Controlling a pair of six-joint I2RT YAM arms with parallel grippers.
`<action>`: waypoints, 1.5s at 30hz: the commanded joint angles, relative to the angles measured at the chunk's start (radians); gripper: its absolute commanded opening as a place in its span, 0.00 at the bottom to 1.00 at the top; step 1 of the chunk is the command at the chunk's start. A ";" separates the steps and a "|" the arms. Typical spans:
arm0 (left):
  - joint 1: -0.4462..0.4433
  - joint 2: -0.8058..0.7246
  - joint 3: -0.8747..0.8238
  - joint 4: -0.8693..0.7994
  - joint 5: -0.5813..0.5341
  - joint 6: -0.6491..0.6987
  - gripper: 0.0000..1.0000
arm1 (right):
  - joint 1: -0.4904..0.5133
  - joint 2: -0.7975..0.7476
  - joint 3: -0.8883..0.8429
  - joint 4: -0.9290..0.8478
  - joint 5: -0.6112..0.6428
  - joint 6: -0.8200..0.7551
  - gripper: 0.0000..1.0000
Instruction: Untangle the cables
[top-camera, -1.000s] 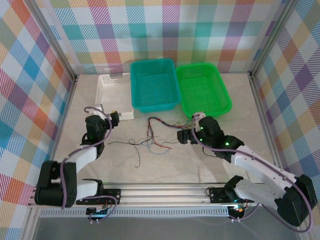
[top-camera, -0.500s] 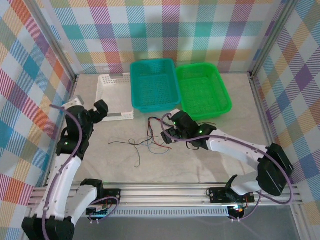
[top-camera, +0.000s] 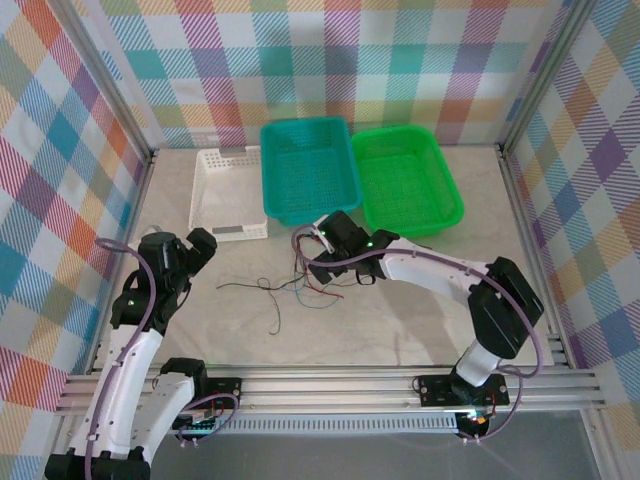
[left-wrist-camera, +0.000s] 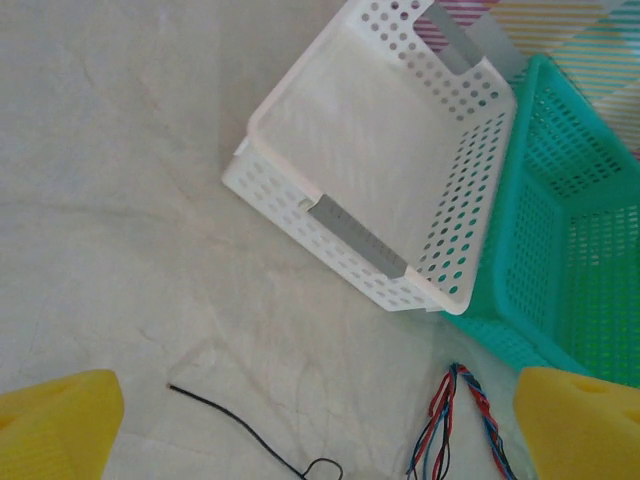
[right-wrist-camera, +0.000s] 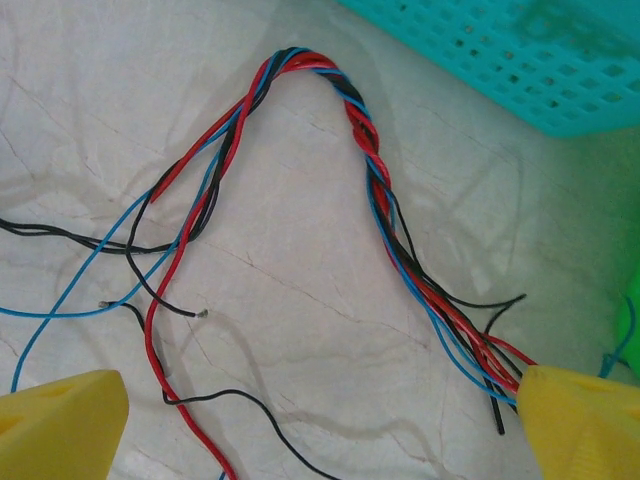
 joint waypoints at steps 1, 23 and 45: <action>-0.001 -0.035 0.005 -0.025 -0.006 -0.036 1.00 | -0.006 0.052 0.079 -0.075 -0.027 -0.073 1.00; 0.024 -0.033 0.012 -0.028 0.002 -0.015 1.00 | -0.127 0.291 0.237 -0.129 -0.156 -0.133 0.84; 0.037 -0.038 0.004 -0.022 0.007 -0.016 1.00 | -0.176 0.407 0.210 0.029 -0.110 -0.145 0.57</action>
